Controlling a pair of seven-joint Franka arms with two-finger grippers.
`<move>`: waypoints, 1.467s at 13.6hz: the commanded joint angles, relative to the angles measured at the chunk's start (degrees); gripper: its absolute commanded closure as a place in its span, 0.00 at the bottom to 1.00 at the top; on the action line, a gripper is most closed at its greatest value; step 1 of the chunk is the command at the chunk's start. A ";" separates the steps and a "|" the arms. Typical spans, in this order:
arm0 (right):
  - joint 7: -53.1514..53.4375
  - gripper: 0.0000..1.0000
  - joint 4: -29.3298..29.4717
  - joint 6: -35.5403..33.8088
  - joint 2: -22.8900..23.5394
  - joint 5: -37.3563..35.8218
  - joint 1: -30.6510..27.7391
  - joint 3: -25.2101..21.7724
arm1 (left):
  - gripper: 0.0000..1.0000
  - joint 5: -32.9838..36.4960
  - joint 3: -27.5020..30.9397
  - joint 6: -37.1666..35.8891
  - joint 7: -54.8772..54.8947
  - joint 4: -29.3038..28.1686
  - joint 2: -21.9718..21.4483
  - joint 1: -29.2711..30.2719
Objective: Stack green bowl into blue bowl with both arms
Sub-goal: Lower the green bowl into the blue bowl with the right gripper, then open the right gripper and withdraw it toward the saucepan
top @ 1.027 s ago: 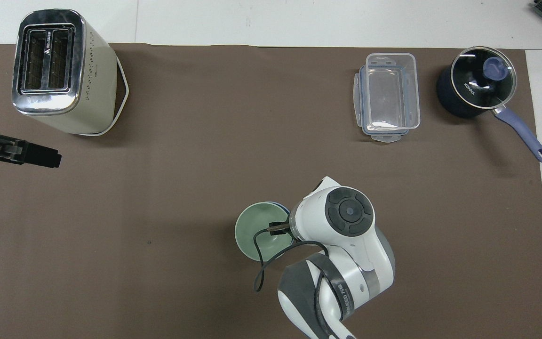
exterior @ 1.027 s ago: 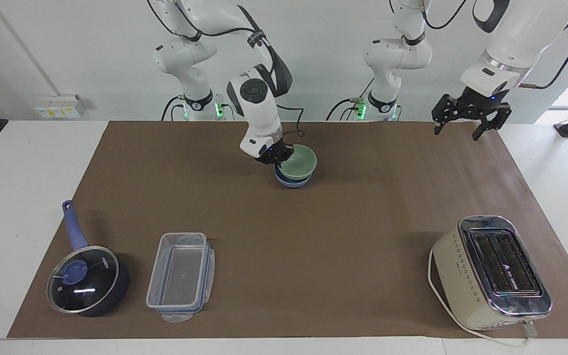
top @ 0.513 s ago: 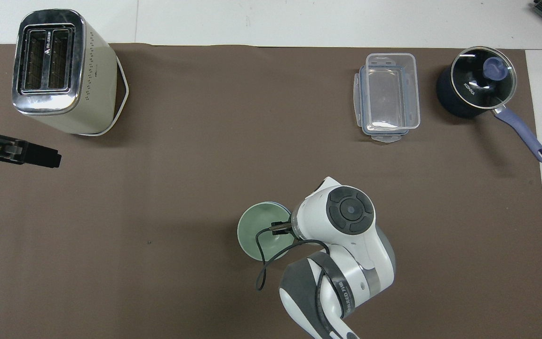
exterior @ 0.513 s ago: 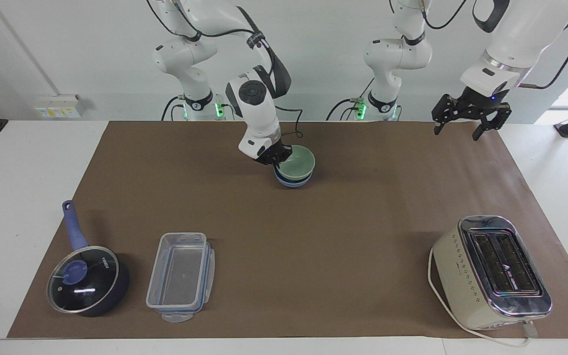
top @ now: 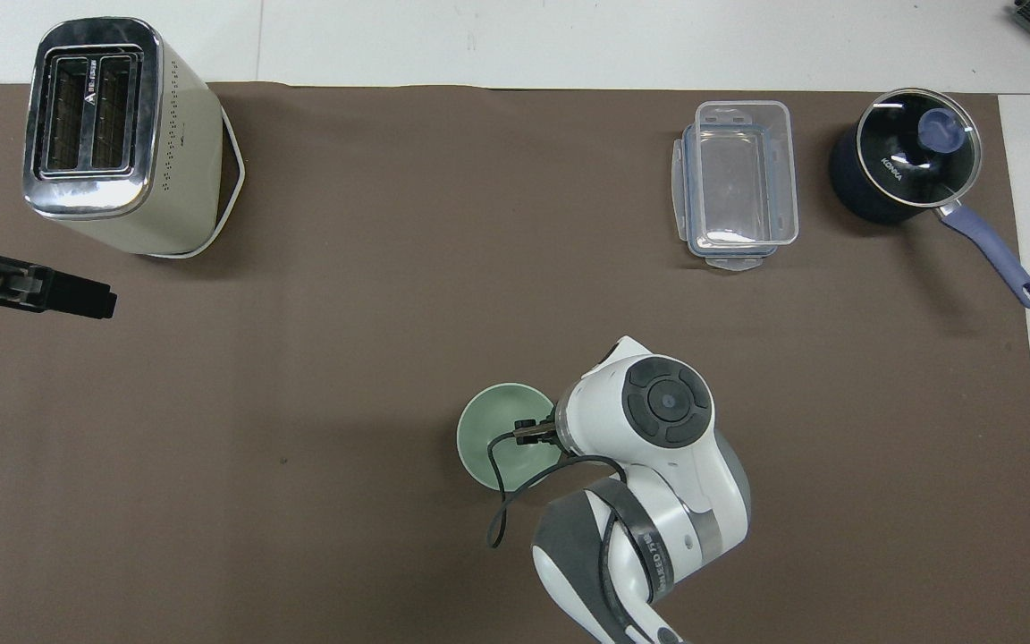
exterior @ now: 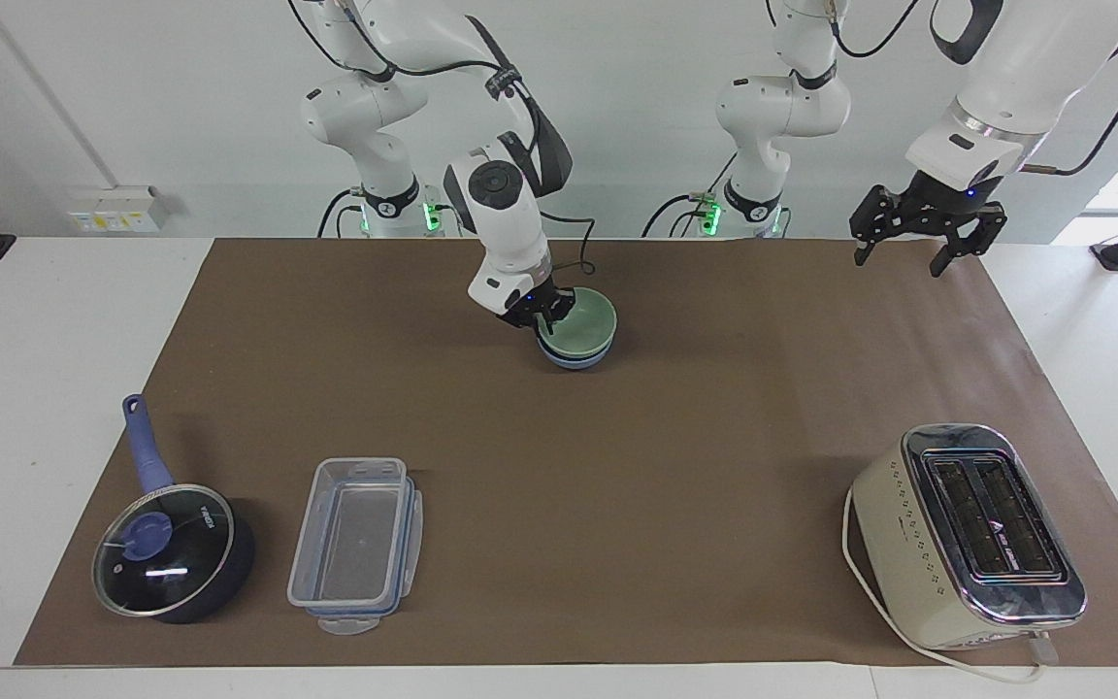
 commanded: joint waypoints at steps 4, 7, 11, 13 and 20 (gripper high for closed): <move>2.17 0.00 2.16 -1.53 -2.63 1.15 -0.35 -0.39 | 0.00 0.41 -0.38 -1.37 0.52 1.37 0.61 0.78; 2.08 0.00 2.34 -2.76 -5.88 -2.52 -4.64 -0.83 | 0.00 0.41 -0.38 -1.37 0.52 1.37 0.61 0.78; 0.59 0.00 10.66 -13.28 -7.29 -9.57 -13.60 -0.65 | 0.00 0.41 -0.38 -1.37 0.52 1.37 0.61 0.78; -2.30 0.00 14.98 -20.39 -7.99 -9.57 -18.09 -0.65 | 0.00 0.41 -0.38 -1.37 0.52 1.37 0.61 0.78; -8.10 0.00 18.41 -29.48 -13.53 -12.72 -31.63 -0.83 | 0.00 0.41 -0.38 -1.37 0.52 1.37 0.61 0.70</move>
